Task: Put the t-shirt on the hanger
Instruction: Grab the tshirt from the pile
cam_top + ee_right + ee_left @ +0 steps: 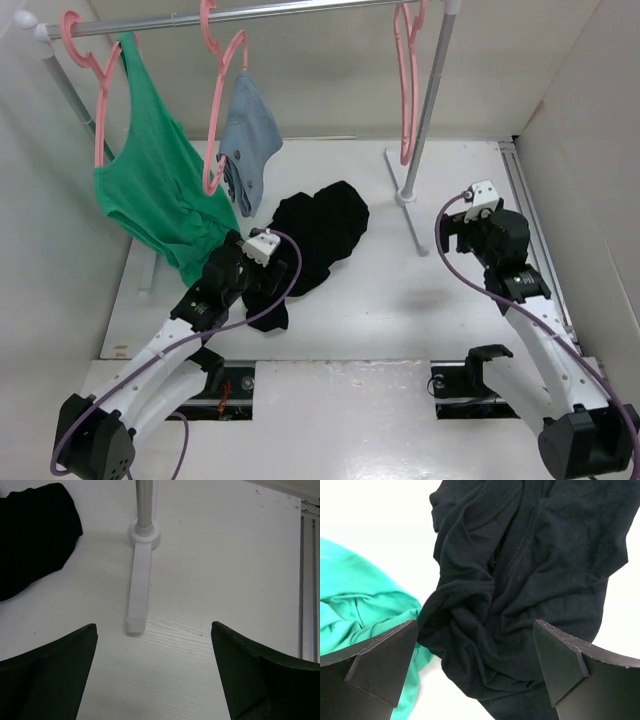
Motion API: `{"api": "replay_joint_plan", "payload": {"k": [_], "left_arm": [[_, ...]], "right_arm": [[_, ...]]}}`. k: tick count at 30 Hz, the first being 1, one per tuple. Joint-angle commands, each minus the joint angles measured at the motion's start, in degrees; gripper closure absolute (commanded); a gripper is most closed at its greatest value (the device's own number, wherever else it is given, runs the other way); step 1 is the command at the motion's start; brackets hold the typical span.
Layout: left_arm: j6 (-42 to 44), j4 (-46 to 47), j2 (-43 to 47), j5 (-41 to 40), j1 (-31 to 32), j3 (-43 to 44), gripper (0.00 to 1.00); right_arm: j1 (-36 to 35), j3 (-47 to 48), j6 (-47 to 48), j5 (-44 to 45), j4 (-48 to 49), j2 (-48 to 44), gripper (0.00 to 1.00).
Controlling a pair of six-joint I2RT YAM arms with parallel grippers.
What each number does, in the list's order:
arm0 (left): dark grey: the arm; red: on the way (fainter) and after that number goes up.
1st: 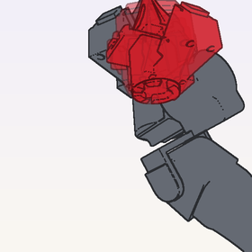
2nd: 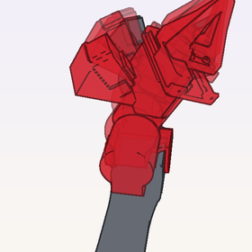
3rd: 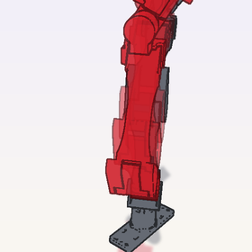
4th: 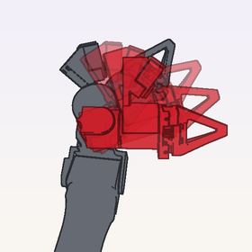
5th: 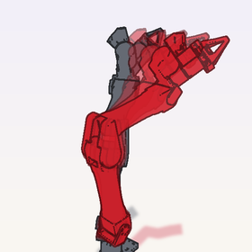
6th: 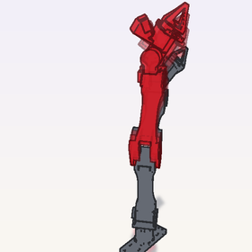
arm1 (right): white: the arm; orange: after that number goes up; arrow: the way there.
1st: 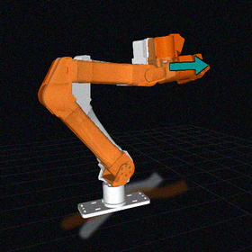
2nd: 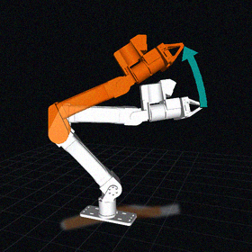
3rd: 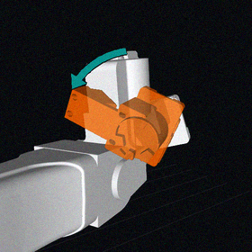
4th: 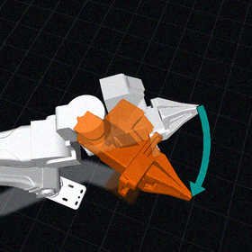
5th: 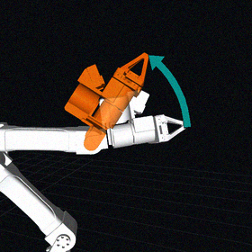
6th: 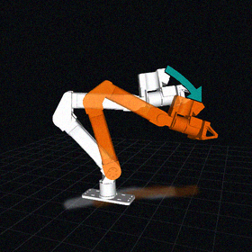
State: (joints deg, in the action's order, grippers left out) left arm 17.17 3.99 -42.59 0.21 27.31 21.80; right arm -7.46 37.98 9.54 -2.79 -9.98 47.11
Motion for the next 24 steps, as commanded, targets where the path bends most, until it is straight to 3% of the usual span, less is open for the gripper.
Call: {"api": "replay_joint_plan", "payload": {"k": [1, 8, 10, 13, 16, 24], "left_arm": [[1.11, 2.69, 1.98, 1.81, 0.29, 2.1, 0.0], [4.35, 3.74, 6.02, 4.17, 0.29, 2.02, 0.0], [12.66, 3.75, 6.63, 9.44, 0.29, 1.23, 0.0], [15.88, 3.65, 7.17, 12.79, 0.29, -0.09, 0.0], [18.68, 3.23, 6.29, 12.8, 0.29, -0.97, 0.0], [19.13, 0.59, 4.36, 5.33, 0.29, -1.5, 0.0]], "right_arm": [[0.35, 0.61, 0.74, -4.67, 1.63, 1.39, 0.0], [-2.02, 0.08, 2.41, -11.63, 3.91, 9.47, 0.0], [-4.74, 0.08, 2.41, -7.18, 3.91, 11.67, 0.0], [-12.2, 3.23, 3.02, -3.21, 5.41, 18.96, 0.0], [-18.19, 9.29, 3.73, -2.66, 5.41, 29.5, 0.0], [-21.36, 25.99, 3.73, -11.61, 8.66, 50.25, 0.0]]}}
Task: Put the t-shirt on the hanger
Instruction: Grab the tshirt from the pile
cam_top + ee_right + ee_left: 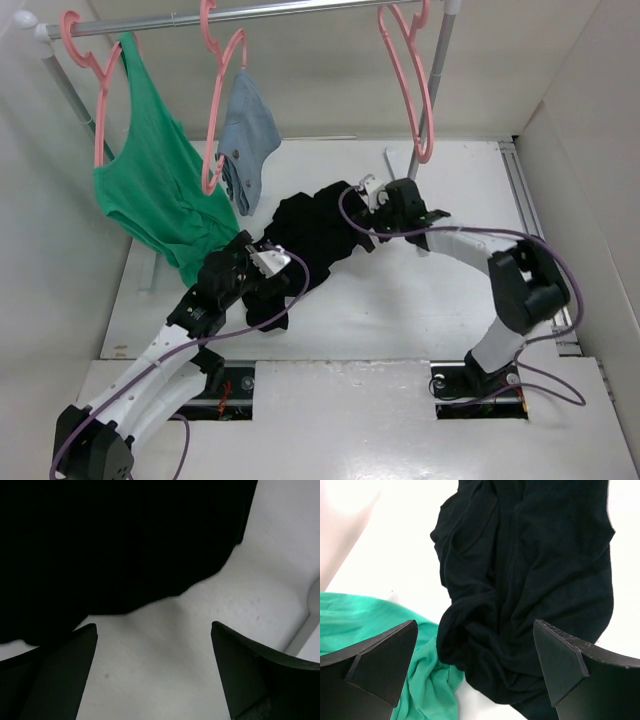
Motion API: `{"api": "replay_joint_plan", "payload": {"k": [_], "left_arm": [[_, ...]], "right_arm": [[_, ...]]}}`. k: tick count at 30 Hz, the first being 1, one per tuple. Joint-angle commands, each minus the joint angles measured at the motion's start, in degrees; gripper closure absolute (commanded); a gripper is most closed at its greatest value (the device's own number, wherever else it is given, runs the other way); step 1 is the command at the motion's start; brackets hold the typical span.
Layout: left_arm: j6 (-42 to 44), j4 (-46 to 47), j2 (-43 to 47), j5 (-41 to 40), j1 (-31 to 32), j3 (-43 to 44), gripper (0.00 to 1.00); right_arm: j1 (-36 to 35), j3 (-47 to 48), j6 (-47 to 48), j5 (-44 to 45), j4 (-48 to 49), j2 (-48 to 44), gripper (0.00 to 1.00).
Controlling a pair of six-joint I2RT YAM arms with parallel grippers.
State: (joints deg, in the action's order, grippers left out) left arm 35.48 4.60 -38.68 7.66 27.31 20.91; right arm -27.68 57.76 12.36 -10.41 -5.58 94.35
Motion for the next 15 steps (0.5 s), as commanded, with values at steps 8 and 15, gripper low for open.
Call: {"api": "replay_joint_plan", "payload": {"k": [8, 15], "left_arm": [[3.19, -4.6, 2.2, -1.07, 0.29, -1.75, 0.0], [5.55, -7.24, 3.34, -1.6, 0.29, -2.27, 0.0]], "right_arm": [[-2.12, 20.79, 1.44, -16.47, 4.27, 20.41, 0.4], [3.76, 41.15, 0.74, -20.61, -0.63, 35.26, 1.0]]}}
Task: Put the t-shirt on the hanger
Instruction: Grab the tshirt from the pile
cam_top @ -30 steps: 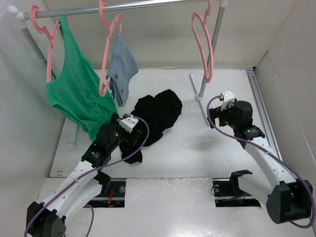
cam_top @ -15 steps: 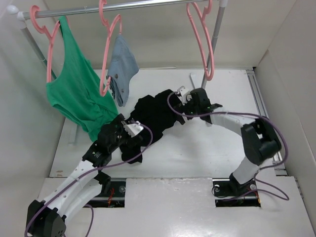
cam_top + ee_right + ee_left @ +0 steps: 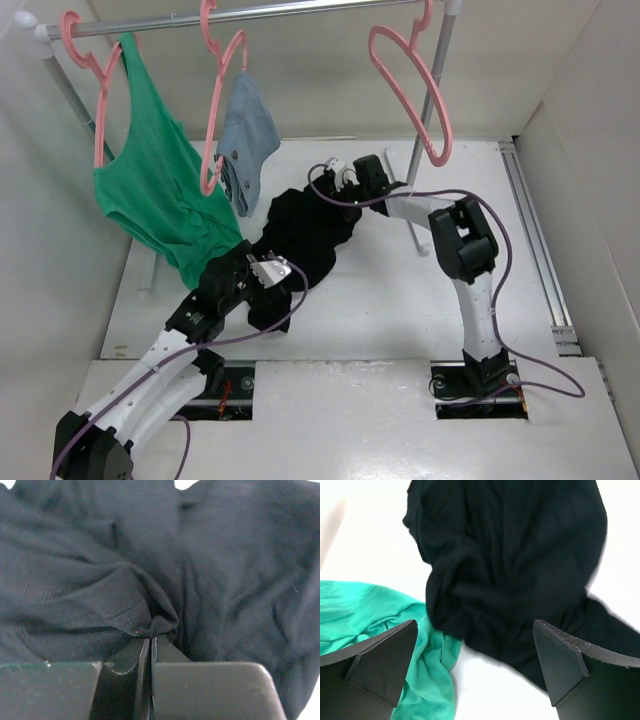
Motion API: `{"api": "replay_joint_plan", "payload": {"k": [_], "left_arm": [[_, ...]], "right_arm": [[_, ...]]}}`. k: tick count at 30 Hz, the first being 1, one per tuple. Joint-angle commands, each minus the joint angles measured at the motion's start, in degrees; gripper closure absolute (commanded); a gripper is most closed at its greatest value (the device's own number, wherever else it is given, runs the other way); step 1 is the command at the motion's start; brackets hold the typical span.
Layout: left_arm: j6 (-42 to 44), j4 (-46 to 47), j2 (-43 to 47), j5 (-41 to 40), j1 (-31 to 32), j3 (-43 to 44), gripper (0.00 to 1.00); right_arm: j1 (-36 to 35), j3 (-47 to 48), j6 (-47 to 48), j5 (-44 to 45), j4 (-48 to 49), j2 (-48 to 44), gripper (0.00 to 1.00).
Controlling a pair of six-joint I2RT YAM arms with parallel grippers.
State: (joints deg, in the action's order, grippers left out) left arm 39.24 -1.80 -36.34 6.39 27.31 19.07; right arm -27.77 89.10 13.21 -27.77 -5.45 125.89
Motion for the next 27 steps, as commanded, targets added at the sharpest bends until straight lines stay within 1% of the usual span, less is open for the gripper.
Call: {"api": "replay_joint_plan", "payload": {"k": [1, 3, 4, 5, 6, 8, 10, 11, 12, 13, 14, 15, 16, 17, 18, 20, 21, 24, 26, 27], "left_arm": [[2.58, -1.62, 1.01, 0.28, 0.29, -0.44, 0.0], [3.82, -2.94, 0.4, 0.81, 0.29, -0.44, 0.0], [4.78, -3.46, 0.39, 1.6, 0.29, -0.44, 0.0], [6.79, -4.25, -0.13, 2.65, 0.29, -0.44, 0.0], [7.68, -4.26, -0.66, 2.66, 0.29, -0.44, 0.0], [8.83, -4.26, -0.66, 3.36, 0.29, -0.44, 0.0], [9.36, -3.73, -1.89, 3.36, 0.29, -0.44, 0.0], [9.36, -2.69, -1.9, 3.36, 0.29, -0.44, 0.0], [9.36, -1.29, -2.59, 3.36, 0.29, -0.44, 0.0], [7.27, -0.32, -3.21, 2.58, 0.29, -0.44, 0.0], [6.03, 0.56, -3.21, 1.96, 0.29, -0.44, 0.0], [4.89, 1.36, -3.82, 1.35, 0.29, -0.44, 0.0], [3.92, 2.84, -3.83, 0.82, 0.29, -0.44, 0.0], [2.17, 3.73, -4.52, -0.23, 0.29, -0.96, 0.0], [1.37, 4.61, -4.53, -0.85, 0.29, -1.49, 0.0], [0.66, 5.85, -4.53, -2.25, 0.29, -2.01, 0.0], [-0.56, 6.63, -4.53, -2.78, 0.29, -2.02, 0.0], [-2.76, 7.34, -4.0, -5.77, 0.29, -2.55, 0.0], [-3.82, 7.34, -3.48, -6.39, 0.29, -2.55, 0.0], [-3.82, 6.64, -2.87, -6.39, 0.29, -2.55, 0.0]], "right_arm": [[3.86, 12.65, -0.12, -3.26, -1.66, 5.06, 1.0], [3.86, 18.1, -0.12, -1.51, -4.2, 7.26, 1.0], [3.86, 23.78, 1.19, -0.54, -5.17, 9.36, 1.0], [3.34, 26.88, 2.07, 0.6, -6.31, 10.42, 1.0], [2.38, 32.75, 3.99, 2.09, -8.41, 12.52, 1.0], [1.32, 37.18, 6.11, 3.15, -9.92, 13.94, 1.0], [0.26, 38.25, 7.35, 3.69, -10.45, 13.95, 0.35], [0.26, 37.21, 7.88, 3.69, -10.45, 12.99, 0.15], [0.26, 35.37, 7.88, 3.69, -10.45, 11.85, 0.0], [0.26, 32.92, 8.49, 5.34, -9.85, 10.27, 0.0], [-0.26, 26.98, 9.45, 6.66, -8.97, 6.43, 0.0], [-0.88, 23.78, 9.99, 8.59, -8.96, 4.3, 0.0], [-1.41, 20.62, 9.99, 12.52, -8.35, 2.19, 0.0], [-2.8, 17.63, 10.77, 14.13, -7.82, 0.26, 0.0], [-3.69, 12.2, 11.3, 15.1, -7.82, -3.07, 0.0], [-5.88, 7.95, 12.18, 15.72, -7.82, -5.55, 0.0], [-8.5, 4.8, 12.19, 16.51, -7.82, -7.3, 0.0], [-12.64, 1.17, 13.42, 16.52, -6.51, -8.55, 0.0], [-13.28, -0.33, 12.81, 14.33, -5.89, -9.08, 0.0], [-13.8, -0.85, 12.8, 11.19, -5.88, -8.3, 0.02]]}}
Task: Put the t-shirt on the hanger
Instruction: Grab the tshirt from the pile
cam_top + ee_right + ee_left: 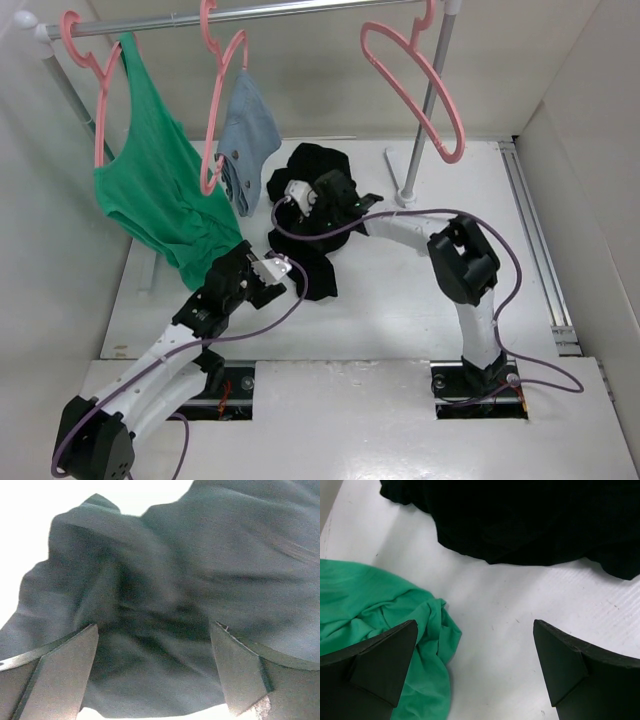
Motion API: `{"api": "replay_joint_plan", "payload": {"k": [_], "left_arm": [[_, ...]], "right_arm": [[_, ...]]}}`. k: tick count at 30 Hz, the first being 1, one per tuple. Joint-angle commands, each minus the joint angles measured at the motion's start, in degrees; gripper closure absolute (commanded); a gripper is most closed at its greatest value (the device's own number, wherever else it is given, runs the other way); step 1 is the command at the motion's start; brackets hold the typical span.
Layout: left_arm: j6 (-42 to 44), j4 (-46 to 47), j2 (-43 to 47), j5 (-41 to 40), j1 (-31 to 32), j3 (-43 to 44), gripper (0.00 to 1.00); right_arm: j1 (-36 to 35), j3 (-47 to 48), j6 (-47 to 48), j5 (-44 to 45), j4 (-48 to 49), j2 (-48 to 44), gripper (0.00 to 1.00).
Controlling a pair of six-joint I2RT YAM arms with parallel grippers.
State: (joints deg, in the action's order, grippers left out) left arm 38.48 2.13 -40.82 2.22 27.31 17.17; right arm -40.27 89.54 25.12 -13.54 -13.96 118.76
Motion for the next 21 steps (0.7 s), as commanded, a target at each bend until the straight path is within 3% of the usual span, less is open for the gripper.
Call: {"api": "replay_joint_plan", "payload": {"k": [1, 4, 5, 6, 8, 11, 16, 21], "left_arm": [[-3.06, 2.7, 2.49, -2.22, 0.29, -1.17, 0.0], [-3.06, 1.39, 4.6, -2.22, 0.29, -1.69, 0.0], [-3.06, 1.38, 5.13, -2.22, 0.29, -1.7, 0.0], [-3.06, 1.38, 5.66, -2.22, 0.29, -1.7, 0.0], [-3.59, 1.38, 7.06, -2.22, 0.29, -1.7, 0.0], [-3.59, 0.86, 7.6, -0.99, 0.29, -1.7, 0.01], [-3.59, 0.33, 5.93, 3.31, 0.29, -0.29, 0.18], [-6.49, 3.93, -3.71, 5.07, 0.29, 4.62, 0.26]], "right_arm": [[-1.3, -1.29, 0.89, -4.81, 2.62, 0.23, 0.04], [0.18, -1.29, 0.28, -11.76, 1.83, 2.43, 0.37], [0.8, -2.6, -0.33, -12.9, 1.3, 2.96, 0.52], [1.59, -3.74, -0.86, -13.87, 1.3, 2.97, 0.78], [3.79, -10.39, -0.87, -16.42, 1.3, -0.61, 0.98], [5.19, -18.41, -0.26, -17.04, 2.27, -7.29, 1.0], [6.34, -28.26, 2.65, -16.52, -9.41, -22.41, 1.0], [10.21, -34.34, 0.02, -18.89, -15.83, -32.61, 0.97]]}}
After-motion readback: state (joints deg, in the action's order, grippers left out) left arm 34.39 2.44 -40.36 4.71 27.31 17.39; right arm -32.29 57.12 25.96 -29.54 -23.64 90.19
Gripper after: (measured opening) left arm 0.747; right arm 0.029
